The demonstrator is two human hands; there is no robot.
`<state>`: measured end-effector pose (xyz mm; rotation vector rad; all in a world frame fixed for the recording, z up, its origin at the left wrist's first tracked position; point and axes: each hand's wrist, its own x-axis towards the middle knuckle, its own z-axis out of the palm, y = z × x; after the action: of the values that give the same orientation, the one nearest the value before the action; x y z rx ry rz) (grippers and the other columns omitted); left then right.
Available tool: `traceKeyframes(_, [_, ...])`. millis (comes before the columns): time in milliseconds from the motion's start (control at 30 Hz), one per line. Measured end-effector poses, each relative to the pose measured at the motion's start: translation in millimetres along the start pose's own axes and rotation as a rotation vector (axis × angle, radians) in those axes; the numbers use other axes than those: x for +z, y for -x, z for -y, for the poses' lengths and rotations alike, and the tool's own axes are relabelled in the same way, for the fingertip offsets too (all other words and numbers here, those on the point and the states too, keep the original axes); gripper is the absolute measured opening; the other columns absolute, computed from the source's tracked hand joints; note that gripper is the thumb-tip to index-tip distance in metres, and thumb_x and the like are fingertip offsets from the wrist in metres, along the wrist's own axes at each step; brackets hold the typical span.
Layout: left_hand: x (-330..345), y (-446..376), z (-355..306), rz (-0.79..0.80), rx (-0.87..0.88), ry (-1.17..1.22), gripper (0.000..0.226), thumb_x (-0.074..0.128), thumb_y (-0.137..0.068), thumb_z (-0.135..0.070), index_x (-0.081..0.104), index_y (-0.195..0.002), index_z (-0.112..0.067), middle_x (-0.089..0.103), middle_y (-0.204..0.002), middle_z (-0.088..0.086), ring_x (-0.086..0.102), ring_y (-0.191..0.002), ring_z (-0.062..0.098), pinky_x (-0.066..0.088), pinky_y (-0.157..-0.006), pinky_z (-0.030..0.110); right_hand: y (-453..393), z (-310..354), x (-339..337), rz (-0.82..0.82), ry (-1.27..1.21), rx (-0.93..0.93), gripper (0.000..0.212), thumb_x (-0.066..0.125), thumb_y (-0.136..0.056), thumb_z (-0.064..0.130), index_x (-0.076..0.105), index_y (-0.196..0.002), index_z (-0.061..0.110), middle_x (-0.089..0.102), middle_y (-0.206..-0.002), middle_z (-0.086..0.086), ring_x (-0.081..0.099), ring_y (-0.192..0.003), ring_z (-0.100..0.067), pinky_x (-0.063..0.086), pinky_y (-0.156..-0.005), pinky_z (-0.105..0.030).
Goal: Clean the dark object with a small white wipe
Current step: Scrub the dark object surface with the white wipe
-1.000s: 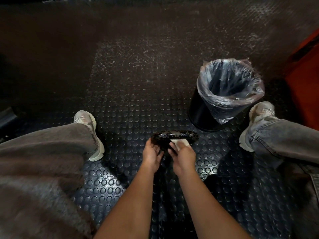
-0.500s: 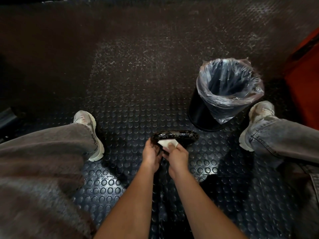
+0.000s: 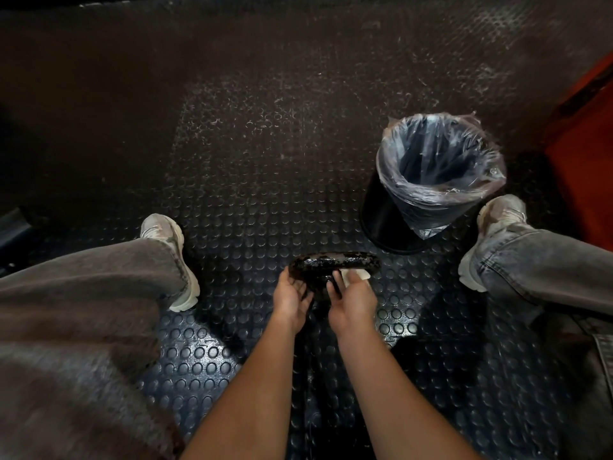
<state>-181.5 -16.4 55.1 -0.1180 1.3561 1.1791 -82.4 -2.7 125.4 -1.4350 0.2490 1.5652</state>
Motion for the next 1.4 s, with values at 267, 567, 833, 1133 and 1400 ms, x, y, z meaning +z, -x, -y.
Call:
traceKeyframes(267, [0.6, 1.4, -2.8, 0.005, -0.007, -0.026, 0.045, 0.039, -0.106, -0.042, 0.067, -0.122, -0.011, 0.076, -0.109, 0.007, 0.068, -0.106, 0.023, 0.054, -0.09, 0.036, 9.5, -18.5, -1.8, 0.133, 0.457, -0.158, 0.019, 0.054, -0.102, 0.006, 0.071, -0.098, 0.013, 0.073, -0.094, -0.002, 0.069, -0.084, -0.011, 0.053, -0.068, -0.024])
traceKeyframes(567, [-0.6, 1.0, -1.3, 0.011, 0.021, -0.013, 0.044, 0.038, -0.106, -0.041, 0.062, -0.131, -0.013, 0.07, -0.125, 0.007, 0.06, -0.122, 0.02, 0.04, -0.114, 0.043, -3.7, -1.6, -13.2, 0.045, -0.183, 0.028, 0.011, 0.052, -0.103, 0.008, 0.06, -0.108, 0.014, 0.067, -0.113, -0.009, 0.07, -0.095, -0.017, 0.055, -0.078, -0.031])
traceKeyframes(833, [0.6, 0.8, -3.2, -0.014, -0.021, -0.101, 0.045, 0.037, -0.106, -0.044, 0.07, -0.11, -0.013, 0.078, -0.094, 0.002, 0.071, -0.087, 0.017, 0.053, -0.079, 0.031, 5.3, -27.1, -7.0, 0.144, 0.554, -0.239, 0.022, 0.055, -0.102, 0.012, 0.074, -0.092, 0.017, 0.076, -0.092, -0.003, 0.072, -0.088, -0.016, 0.057, -0.076, -0.029])
traceKeyframes(1133, [1.9, 3.7, -3.1, 0.0, -0.003, -0.004, 0.046, 0.039, -0.106, -0.042, 0.06, -0.135, -0.013, 0.067, -0.129, 0.007, 0.058, -0.125, 0.02, 0.039, -0.115, 0.043, -5.7, -4.5, -12.1, 0.067, -0.162, 0.032, 0.012, 0.051, -0.104, 0.009, 0.06, -0.11, 0.013, 0.067, -0.115, -0.011, 0.068, -0.098, -0.019, 0.053, -0.084, -0.034])
traceKeyframes(1400, [2.3, 2.7, -2.5, 0.008, 0.008, 0.016, 0.043, 0.039, -0.106, -0.041, 0.063, -0.129, -0.013, 0.071, -0.122, 0.007, 0.063, -0.119, 0.022, 0.044, -0.111, 0.042, 0.3, -19.3, -8.3, 0.085, 0.223, -0.117, 0.018, 0.055, -0.102, 0.007, 0.07, -0.11, 0.012, 0.074, -0.098, -0.003, 0.07, -0.09, -0.015, 0.053, -0.074, -0.029])
